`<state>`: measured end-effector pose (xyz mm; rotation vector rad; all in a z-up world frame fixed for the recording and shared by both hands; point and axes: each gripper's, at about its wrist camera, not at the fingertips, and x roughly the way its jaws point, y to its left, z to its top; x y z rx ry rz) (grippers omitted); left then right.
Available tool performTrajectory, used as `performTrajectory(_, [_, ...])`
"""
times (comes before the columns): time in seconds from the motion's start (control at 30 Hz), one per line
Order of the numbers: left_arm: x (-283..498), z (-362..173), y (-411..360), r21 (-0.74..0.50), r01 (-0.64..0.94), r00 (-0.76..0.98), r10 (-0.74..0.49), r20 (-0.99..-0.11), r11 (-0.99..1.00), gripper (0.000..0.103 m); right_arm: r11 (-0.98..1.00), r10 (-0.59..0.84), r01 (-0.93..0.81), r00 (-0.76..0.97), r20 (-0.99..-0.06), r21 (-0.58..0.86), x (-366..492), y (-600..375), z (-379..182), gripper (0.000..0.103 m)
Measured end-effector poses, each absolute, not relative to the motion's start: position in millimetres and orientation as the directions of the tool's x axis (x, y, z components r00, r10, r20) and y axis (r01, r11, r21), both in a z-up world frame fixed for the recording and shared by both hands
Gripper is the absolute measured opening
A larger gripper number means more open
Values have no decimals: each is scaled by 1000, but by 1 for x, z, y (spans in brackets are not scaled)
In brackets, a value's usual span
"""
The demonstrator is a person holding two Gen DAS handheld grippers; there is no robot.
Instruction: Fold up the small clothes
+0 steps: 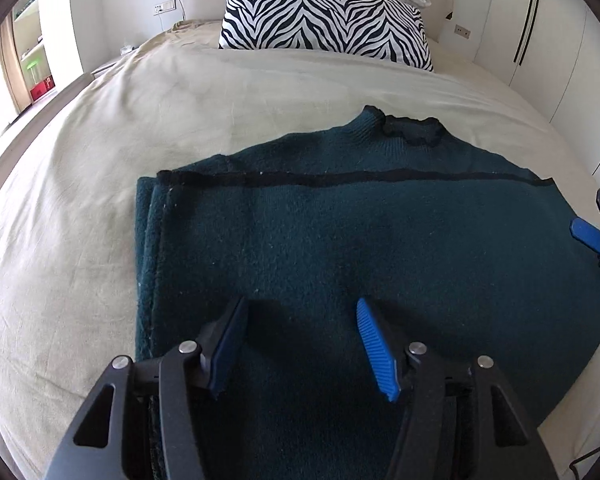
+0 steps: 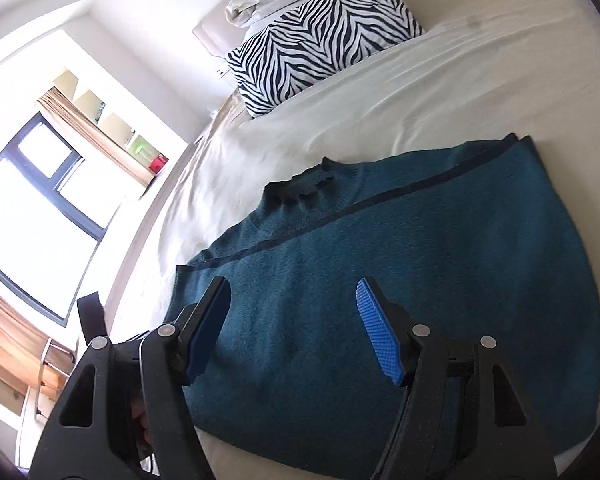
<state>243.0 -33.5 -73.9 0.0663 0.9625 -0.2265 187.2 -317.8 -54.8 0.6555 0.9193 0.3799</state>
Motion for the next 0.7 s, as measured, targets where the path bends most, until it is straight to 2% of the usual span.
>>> performTrajectory(0.13, [248, -78, -33, -61, 217, 539, -172, -825, 974, 63, 715, 594, 31, 500, -630, 698, 219, -299, -94, 62])
performTrajectory(0.17, [248, -79, -32, -62, 221, 539, -175, -824, 973, 64, 703, 591, 60, 505, -628, 709, 223, -303, -103, 59])
performTrajectory(0.23, [248, -80, -31, -68, 227, 540, -183, -822, 972, 64, 654, 606, 82, 538, -586, 752, 223, -319, -112, 45])
performTrajectory(0.27, [248, -80, -31, -70, 228, 541, -186, -820, 971, 64, 634, 608, 92, 554, -569, 768, 222, -328, -114, 43])
performTrajectory(0.37, [247, -81, -31, -71, 227, 547, -188, -816, 971, 64, 649, 542, 133, 611, -578, 749, 214, -362, -115, 42])
performTrajectory(0.43, [246, -81, -30, -70, 229, 551, -188, -813, 971, 64, 634, 497, 186, 646, -579, 751, 205, -390, -117, 33])
performTrajectory(0.53, [245, -81, -29, -74, 231, 551, -193, -812, 970, 64, 600, 428, 260, 695, -578, 757, 188, -429, -119, 26])
performTrajectory(0.63, [245, -81, -28, -84, 228, 554, -199, -808, 970, 64, 659, 313, 330, 697, -645, 676, 174, -438, -106, 28])
performTrajectory(0.7, [241, -77, -23, -117, 219, 556, -222, -801, 969, 63, 637, 325, 342, 694, -643, 691, 162, -437, -98, 29])
